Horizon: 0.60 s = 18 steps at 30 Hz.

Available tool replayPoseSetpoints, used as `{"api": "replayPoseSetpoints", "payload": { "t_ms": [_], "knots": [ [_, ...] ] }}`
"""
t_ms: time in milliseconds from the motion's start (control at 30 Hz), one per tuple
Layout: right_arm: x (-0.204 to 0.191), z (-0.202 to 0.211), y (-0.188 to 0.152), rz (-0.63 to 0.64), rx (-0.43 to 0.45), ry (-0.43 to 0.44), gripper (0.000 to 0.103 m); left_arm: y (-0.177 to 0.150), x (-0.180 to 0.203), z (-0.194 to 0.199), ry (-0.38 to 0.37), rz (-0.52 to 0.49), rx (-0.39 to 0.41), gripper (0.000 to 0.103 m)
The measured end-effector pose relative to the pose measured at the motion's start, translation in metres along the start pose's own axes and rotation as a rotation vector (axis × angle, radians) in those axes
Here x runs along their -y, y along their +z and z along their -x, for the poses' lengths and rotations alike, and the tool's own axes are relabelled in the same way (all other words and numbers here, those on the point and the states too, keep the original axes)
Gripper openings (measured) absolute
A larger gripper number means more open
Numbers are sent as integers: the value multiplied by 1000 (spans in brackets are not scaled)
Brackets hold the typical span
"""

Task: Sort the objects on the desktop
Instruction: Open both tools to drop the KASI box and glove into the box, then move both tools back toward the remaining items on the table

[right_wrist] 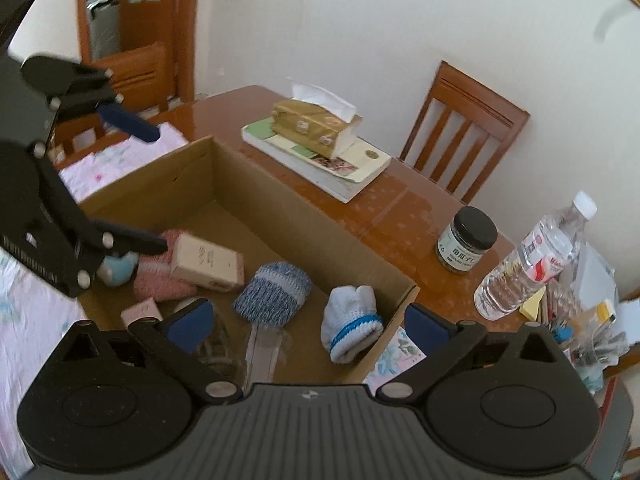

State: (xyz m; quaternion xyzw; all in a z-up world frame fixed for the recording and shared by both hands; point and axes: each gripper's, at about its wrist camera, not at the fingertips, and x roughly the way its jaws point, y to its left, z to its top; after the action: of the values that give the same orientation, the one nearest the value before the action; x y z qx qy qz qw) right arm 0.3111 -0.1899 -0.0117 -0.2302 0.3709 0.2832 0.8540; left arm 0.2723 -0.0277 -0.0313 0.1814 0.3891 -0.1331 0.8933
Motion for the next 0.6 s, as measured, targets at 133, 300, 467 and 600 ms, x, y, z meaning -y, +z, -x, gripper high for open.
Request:
{"api": "replayPoseSetpoints", "payload": {
  "t_ms": [133, 300, 467, 600],
  "knots": [
    [-2, 9, -7, -3, -11, -3, 103, -5, 4, 11, -10, 1, 2, 94],
    [-5, 19, -16, -29, -16, -20, 103, -13, 10, 26, -7, -5, 8, 94],
    [-17, 33, -28, -28, -16, -43, 103, -27, 19, 48, -14, -14, 24, 97],
    [-28, 44, -39, -32, -8, -43, 103, -40, 29, 60, -33, -29, 25, 98]
  ]
}}
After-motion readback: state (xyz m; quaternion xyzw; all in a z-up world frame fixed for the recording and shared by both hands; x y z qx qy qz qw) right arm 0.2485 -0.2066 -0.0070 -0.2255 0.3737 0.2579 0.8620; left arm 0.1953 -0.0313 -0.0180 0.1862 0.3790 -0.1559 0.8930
